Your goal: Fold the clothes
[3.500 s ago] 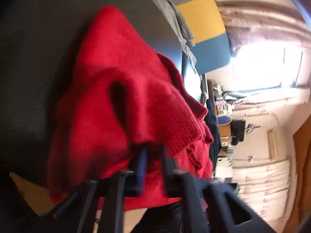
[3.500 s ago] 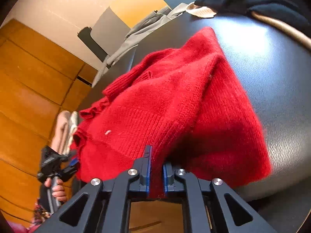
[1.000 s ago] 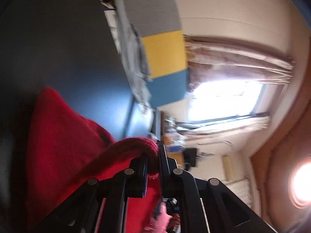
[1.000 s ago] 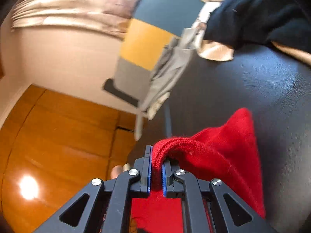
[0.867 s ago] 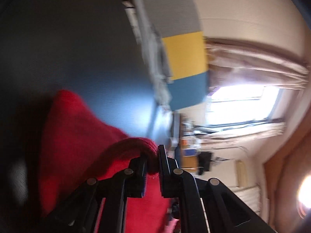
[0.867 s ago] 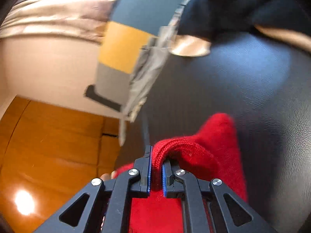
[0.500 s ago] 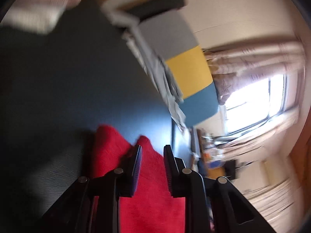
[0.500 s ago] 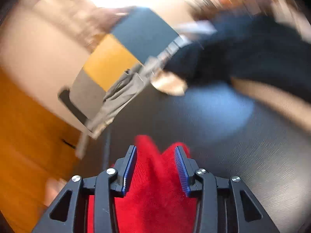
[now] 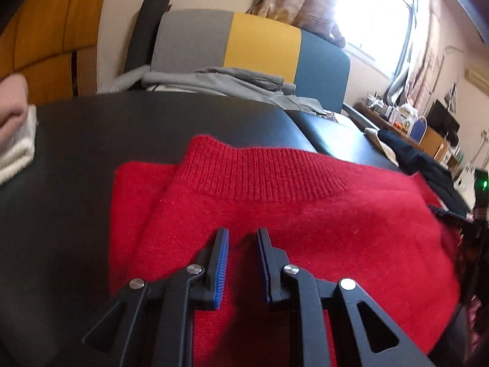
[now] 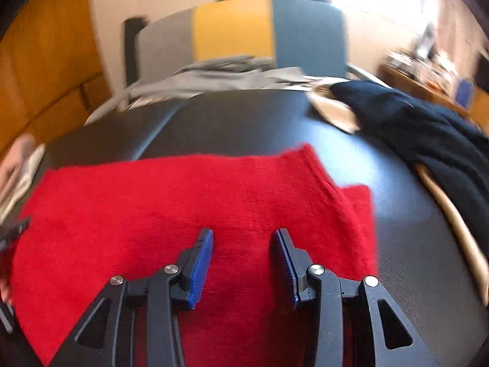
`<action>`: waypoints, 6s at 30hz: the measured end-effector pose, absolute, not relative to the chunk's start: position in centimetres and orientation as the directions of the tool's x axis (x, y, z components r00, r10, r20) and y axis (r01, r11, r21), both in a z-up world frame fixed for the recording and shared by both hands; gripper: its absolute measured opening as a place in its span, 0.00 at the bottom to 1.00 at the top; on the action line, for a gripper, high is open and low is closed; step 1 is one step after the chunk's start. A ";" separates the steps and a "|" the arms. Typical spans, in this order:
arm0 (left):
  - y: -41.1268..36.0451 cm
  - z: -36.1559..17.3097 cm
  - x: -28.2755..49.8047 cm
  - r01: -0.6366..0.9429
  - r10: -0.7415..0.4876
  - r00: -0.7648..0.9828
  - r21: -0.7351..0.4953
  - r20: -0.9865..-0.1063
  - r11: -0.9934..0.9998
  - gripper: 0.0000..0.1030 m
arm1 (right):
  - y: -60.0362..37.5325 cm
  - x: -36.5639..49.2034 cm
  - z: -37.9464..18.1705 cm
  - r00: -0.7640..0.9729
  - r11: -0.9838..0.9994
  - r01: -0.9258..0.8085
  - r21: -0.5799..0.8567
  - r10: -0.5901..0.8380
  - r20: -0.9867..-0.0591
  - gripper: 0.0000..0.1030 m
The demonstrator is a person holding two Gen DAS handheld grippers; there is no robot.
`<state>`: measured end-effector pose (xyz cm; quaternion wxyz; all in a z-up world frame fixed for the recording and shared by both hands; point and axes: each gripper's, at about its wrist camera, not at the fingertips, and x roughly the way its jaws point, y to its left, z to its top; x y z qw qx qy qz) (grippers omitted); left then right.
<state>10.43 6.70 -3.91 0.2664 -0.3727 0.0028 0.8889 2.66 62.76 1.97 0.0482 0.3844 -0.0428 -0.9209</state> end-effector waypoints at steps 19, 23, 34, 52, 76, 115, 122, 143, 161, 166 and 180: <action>14.3 -1.5 18.1 -0.664 0.649 -0.439 -0.263 -0.621 -0.700 0.20 | 61.6 9.4 4.2 -0.686 -0.993 -0.001 0.115 -0.083 -0.723 0.64; 15.9 -2.5 19.9 -0.697 0.629 -0.440 -0.199 -0.641 -0.689 0.23 | 60.0 9.3 3.1 -0.684 -1.000 -0.003 0.011 -0.006 -0.729 0.77; 16.6 -3.4 21.1 -0.698 0.595 -0.493 -0.119 -0.635 -0.706 0.29 | 58.1 9.4 2.0 -0.727 -0.993 -0.113 -0.024 0.099 -0.679 1.00; 16.5 -3.6 20.9 -0.697 0.594 -0.480 -0.131 -0.645 -0.705 0.29 | 59.5 9.7 3.1 -0.708 -0.993 -0.094 0.071 0.017 -0.706 0.98; 16.4 -3.7 20.7 -0.689 0.610 -0.472 -0.166 -0.636 -0.706 0.29 | 68.9 10.2 1.5 -0.690 -0.863 -0.060 0.502 -0.327 -0.646 0.87; 1.9 -4.8 14.9 -0.515 0.639 -0.509 -0.390 -0.577 -0.763 0.30 | 44.2 3.5 17.2 -0.520 -0.690 0.295 0.661 -0.696 -0.495 0.12; 0.9 -5.3 15.0 -0.516 0.666 -0.511 -0.425 -0.544 -0.743 0.23 | 31.1 2.6 10.4 -0.329 -0.702 0.398 0.591 -0.710 -0.622 0.00; -4.1 -4.1 14.8 -0.396 0.927 -0.307 -0.857 -0.214 -0.329 0.32 | 44.8 10.2 7.1 -0.567 -0.878 0.419 0.231 -0.452 -0.689 0.27; -2.1 0.9 18.4 -0.535 0.798 -0.373 -0.593 -0.473 -0.601 0.04 | 43.7 13.2 5.8 -0.561 -0.821 0.555 0.133 -0.487 -0.669 0.46; -2.5 -2.0 18.0 -0.443 0.698 -0.377 -0.543 -0.609 -0.713 0.06 | 43.9 12.9 4.7 -0.547 -0.832 0.526 0.179 -0.491 -0.678 0.48; -2.8 -2.3 16.5 -0.395 0.716 -0.343 -0.599 -0.607 -0.697 0.37 | 43.5 12.7 4.6 -0.535 -0.828 0.529 0.183 -0.494 -0.685 0.56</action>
